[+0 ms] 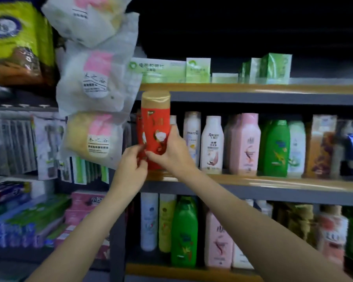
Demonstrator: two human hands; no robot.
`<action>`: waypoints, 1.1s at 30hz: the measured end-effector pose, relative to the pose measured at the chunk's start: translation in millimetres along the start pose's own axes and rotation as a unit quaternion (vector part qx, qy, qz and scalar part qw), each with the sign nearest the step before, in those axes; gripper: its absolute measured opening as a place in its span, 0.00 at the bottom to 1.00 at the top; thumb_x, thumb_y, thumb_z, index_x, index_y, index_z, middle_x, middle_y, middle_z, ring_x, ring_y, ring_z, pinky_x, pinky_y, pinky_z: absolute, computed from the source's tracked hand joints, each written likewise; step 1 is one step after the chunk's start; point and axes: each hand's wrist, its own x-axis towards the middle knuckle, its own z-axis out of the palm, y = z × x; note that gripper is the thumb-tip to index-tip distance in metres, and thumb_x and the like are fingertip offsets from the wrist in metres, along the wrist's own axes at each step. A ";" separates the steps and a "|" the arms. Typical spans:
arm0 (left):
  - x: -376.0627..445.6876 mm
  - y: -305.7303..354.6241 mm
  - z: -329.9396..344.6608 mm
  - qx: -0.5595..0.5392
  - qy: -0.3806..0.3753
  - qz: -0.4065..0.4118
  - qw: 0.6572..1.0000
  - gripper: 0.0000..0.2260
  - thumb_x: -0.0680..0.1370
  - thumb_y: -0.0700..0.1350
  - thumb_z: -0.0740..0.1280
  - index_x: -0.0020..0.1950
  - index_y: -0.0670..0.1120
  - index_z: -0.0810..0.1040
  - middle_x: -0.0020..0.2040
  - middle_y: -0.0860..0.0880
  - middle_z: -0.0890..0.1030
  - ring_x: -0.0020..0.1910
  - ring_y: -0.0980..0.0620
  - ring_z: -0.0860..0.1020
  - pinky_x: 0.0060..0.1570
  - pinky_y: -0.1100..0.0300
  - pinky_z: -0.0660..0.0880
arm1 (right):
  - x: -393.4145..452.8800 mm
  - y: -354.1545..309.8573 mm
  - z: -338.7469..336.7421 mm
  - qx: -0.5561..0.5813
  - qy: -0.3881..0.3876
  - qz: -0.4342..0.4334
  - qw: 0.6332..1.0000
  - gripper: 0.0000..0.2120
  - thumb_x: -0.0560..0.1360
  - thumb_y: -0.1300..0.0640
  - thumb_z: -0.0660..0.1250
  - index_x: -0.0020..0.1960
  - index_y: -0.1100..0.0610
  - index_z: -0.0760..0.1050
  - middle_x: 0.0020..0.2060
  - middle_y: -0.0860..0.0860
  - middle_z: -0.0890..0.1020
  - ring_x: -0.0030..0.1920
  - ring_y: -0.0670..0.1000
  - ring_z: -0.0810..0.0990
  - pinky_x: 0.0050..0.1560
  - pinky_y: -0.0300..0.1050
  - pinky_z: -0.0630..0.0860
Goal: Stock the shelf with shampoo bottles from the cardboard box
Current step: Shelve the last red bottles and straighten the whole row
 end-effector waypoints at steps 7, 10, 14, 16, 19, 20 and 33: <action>12.9 -14.3 3.0 0.012 -0.026 -0.055 0.998 0.25 0.76 0.33 0.56 0.73 0.41 0.58 0.72 0.43 0.64 0.70 0.45 0.66 0.71 0.50 0.62 | 27.5 5.0 41.3 -0.012 0.028 0.034 0.999 0.28 0.66 0.53 0.73 0.58 0.64 0.63 0.55 0.58 0.68 0.55 0.58 0.72 0.54 0.52 0.74; 20.1 -16.6 3.2 -0.004 -0.008 -0.073 0.997 0.24 0.75 0.32 0.55 0.71 0.43 0.63 0.69 0.43 0.68 0.67 0.46 0.68 0.68 0.53 0.64 | 35.7 1.1 51.4 -0.032 0.025 0.055 0.998 0.29 0.66 0.52 0.73 0.57 0.63 0.63 0.55 0.58 0.69 0.55 0.61 0.73 0.53 0.55 0.74; 23.6 -23.9 2.0 -0.027 -0.002 -0.089 0.996 0.20 0.76 0.35 0.55 0.68 0.45 0.67 0.67 0.44 0.71 0.66 0.46 0.70 0.67 0.53 0.66 | 33.6 0.9 62.1 -0.062 0.031 0.066 0.995 0.30 0.66 0.51 0.72 0.59 0.63 0.63 0.56 0.58 0.69 0.57 0.61 0.72 0.54 0.57 0.74; 21.8 -26.2 1.6 -0.050 0.006 -0.111 0.993 0.21 0.79 0.37 0.55 0.72 0.45 0.63 0.70 0.45 0.69 0.68 0.47 0.68 0.69 0.54 0.64 | 29.8 3.4 65.3 -0.065 0.036 0.076 0.994 0.29 0.66 0.50 0.72 0.59 0.63 0.63 0.56 0.58 0.69 0.57 0.60 0.72 0.56 0.55 0.73; 22.6 -28.3 1.4 -0.080 0.032 -0.123 0.989 0.21 0.80 0.45 0.55 0.73 0.45 0.61 0.71 0.44 0.68 0.69 0.46 0.67 0.71 0.48 0.62 | 25.9 5.0 66.9 -0.064 0.025 0.084 0.994 0.29 0.68 0.50 0.71 0.60 0.62 0.63 0.58 0.58 0.69 0.58 0.60 0.72 0.58 0.53 0.72; 23.0 -27.6 1.7 -0.089 0.039 -0.121 0.988 0.21 0.80 0.47 0.55 0.73 0.46 0.61 0.70 0.44 0.69 0.69 0.47 0.68 0.71 0.48 0.63 | 25.4 4.8 67.2 -0.061 0.025 0.085 0.994 0.28 0.69 0.50 0.71 0.61 0.62 0.63 0.58 0.58 0.70 0.58 0.59 0.72 0.58 0.53 0.72; 38.8 -18.0 14.0 -0.095 0.023 -0.124 0.987 0.17 0.80 0.46 0.54 0.69 0.45 0.65 0.65 0.44 0.73 0.64 0.46 0.72 0.65 0.54 0.67 | 35.2 9.0 63.6 -0.065 -0.035 0.122 0.990 0.18 0.76 0.54 0.63 0.59 0.64 0.64 0.58 0.60 0.73 0.56 0.61 0.75 0.52 0.51 0.71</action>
